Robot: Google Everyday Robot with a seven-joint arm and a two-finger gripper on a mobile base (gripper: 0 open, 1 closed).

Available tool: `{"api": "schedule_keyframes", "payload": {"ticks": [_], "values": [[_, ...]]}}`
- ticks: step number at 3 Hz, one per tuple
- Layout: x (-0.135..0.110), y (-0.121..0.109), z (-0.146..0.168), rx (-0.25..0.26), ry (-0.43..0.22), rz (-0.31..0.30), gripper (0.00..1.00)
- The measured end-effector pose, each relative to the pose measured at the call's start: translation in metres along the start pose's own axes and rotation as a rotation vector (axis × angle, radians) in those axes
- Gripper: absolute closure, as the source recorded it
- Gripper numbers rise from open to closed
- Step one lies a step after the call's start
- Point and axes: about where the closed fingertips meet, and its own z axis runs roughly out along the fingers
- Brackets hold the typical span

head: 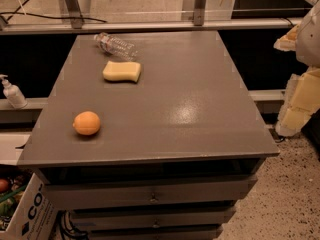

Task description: Pick sponge

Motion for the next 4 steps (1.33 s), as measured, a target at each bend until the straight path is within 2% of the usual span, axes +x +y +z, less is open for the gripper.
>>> {"api": "schedule_keyframes", "payload": {"ticks": [1,3,4], "values": [[-0.006,0.002,0.005,-0.004,-0.013,0.001,0.00],[-0.081,0.036,0.081,-0.073,-0.181,0.036,0.00],[-0.082,0.035,0.082,-0.072,-0.185,0.036,0.00]]}}
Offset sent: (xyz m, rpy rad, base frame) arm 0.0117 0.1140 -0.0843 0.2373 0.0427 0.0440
